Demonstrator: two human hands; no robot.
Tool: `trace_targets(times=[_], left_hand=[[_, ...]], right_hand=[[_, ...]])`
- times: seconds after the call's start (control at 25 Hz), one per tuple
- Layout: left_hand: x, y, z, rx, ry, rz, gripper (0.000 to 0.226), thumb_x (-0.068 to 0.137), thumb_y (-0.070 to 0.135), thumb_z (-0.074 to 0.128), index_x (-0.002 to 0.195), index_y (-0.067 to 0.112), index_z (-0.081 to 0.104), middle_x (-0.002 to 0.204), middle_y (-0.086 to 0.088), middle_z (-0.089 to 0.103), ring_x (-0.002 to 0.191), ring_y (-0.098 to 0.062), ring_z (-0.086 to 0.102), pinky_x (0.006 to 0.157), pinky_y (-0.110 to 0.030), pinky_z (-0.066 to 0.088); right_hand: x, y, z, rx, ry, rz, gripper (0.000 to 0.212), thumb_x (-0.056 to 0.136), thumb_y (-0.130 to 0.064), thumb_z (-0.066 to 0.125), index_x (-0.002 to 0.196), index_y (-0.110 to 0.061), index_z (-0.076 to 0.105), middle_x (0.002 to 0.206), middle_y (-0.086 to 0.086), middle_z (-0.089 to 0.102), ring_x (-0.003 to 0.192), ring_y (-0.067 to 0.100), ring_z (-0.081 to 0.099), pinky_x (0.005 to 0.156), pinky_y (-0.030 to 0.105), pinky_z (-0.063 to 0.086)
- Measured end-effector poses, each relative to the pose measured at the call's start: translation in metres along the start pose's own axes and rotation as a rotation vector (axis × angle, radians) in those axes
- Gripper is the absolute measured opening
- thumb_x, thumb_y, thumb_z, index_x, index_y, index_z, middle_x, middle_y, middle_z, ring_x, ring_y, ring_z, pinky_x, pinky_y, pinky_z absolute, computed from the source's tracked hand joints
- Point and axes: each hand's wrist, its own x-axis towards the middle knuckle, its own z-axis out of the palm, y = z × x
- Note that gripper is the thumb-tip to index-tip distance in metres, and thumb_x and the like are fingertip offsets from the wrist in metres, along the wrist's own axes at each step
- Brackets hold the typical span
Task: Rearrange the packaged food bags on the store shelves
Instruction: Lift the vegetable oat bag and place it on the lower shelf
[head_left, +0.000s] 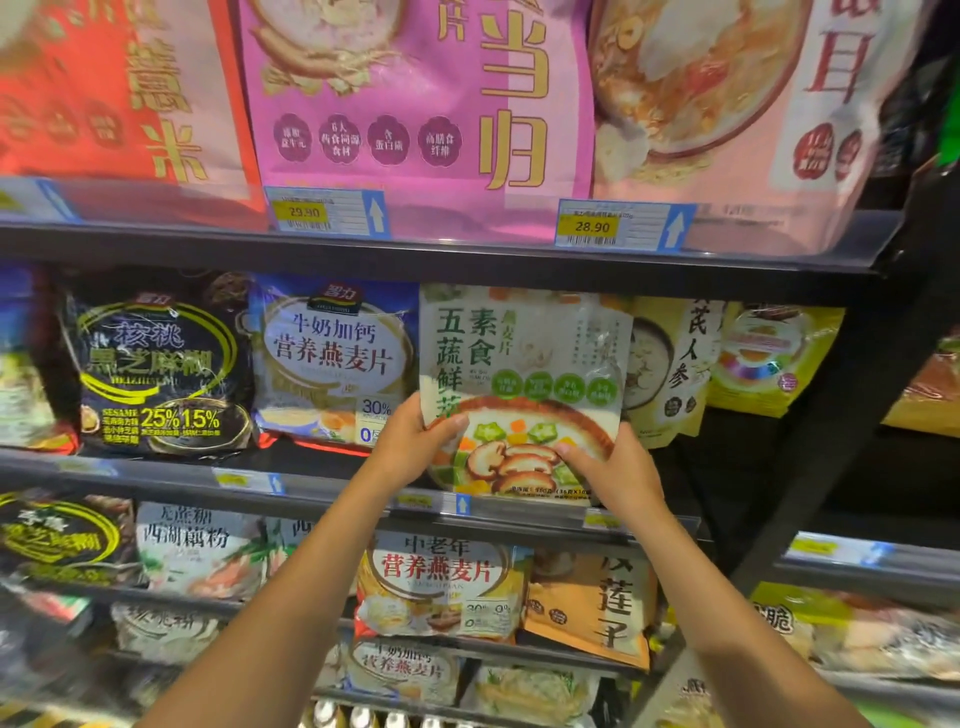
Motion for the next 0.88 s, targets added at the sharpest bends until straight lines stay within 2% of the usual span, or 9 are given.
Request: trace_targets(times=[0.12, 0.2, 0.28, 0.4, 0.6, 0.72, 0.88], left_hand=[[-0.015, -0.018, -0.001, 0.153, -0.032, -0.11, 0.06, 0.078, 0.052, 0.086, 0.129, 0.036, 0.058, 0.119, 0.016, 0.071, 0.109, -0.008, 0.068, 0.094, -0.041, 0.056], [-0.023, -0.022, 0.003, 0.314, -0.042, -0.181, 0.084, 0.061, 0.073, 0.083, 0.131, 0.043, 0.05, 0.124, 0.019, 0.068, 0.115, -0.013, 0.066, 0.095, -0.047, 0.057], [-0.024, -0.022, 0.01, 0.478, -0.017, -0.229, 0.093, 0.056, 0.082, 0.077, 0.133, 0.039, 0.045, 0.123, 0.015, 0.068, 0.114, -0.019, 0.068, 0.091, -0.048, 0.058], [-0.023, -0.019, 0.022, 0.62, 0.058, -0.253, 0.085, 0.067, 0.077, 0.078, 0.13, 0.03, 0.045, 0.122, 0.007, 0.071, 0.113, -0.026, 0.069, 0.09, -0.047, 0.057], [-0.01, -0.015, 0.026, 0.635, 0.08, -0.326, 0.071, 0.072, 0.072, 0.079, 0.115, 0.028, 0.043, 0.115, 0.003, 0.072, 0.112, -0.028, 0.07, 0.09, -0.045, 0.054], [-0.001, -0.015, 0.03, 0.649, 0.097, -0.326, 0.069, 0.075, 0.07, 0.079, 0.113, 0.025, 0.044, 0.112, 0.003, 0.072, 0.107, -0.026, 0.07, 0.085, -0.042, 0.054], [0.008, -0.015, 0.032, 0.678, 0.076, -0.331, 0.067, 0.077, 0.071, 0.077, 0.111, 0.024, 0.044, 0.111, 0.003, 0.071, 0.106, -0.027, 0.07, 0.08, -0.04, 0.052]], right_hand=[[-0.007, 0.006, -0.003, -0.095, -0.031, 0.008, 0.073, 0.069, -0.072, 0.078, 0.124, -0.032, 0.052, 0.12, -0.006, 0.069, 0.115, 0.023, 0.066, 0.089, 0.049, 0.058], [-0.01, 0.007, -0.002, -0.238, -0.066, 0.03, 0.089, 0.057, -0.082, 0.075, 0.128, -0.035, 0.047, 0.123, -0.008, 0.069, 0.117, 0.024, 0.065, 0.09, 0.049, 0.057], [-0.014, 0.008, 0.001, -0.37, -0.088, 0.045, 0.099, 0.055, -0.086, 0.074, 0.133, -0.034, 0.043, 0.127, -0.006, 0.068, 0.12, 0.026, 0.065, 0.089, 0.048, 0.056], [-0.013, 0.005, 0.004, -0.442, -0.064, 0.066, 0.096, 0.061, -0.082, 0.077, 0.134, -0.03, 0.043, 0.127, -0.004, 0.068, 0.121, 0.026, 0.064, 0.084, 0.043, 0.053], [-0.002, -0.001, 0.009, -0.442, -0.056, 0.095, 0.085, 0.063, -0.078, 0.08, 0.123, -0.026, 0.048, 0.12, -0.002, 0.069, 0.116, 0.027, 0.066, 0.082, 0.042, 0.051], [0.004, -0.001, 0.013, -0.424, -0.037, 0.094, 0.082, 0.066, -0.074, 0.081, 0.123, -0.024, 0.049, 0.121, -0.001, 0.069, 0.117, 0.028, 0.065, 0.078, 0.04, 0.045], [0.015, -0.001, 0.015, -0.46, -0.032, 0.116, 0.081, 0.066, -0.076, 0.079, 0.12, -0.021, 0.054, 0.119, 0.001, 0.07, 0.115, 0.028, 0.066, 0.078, 0.039, 0.046]])
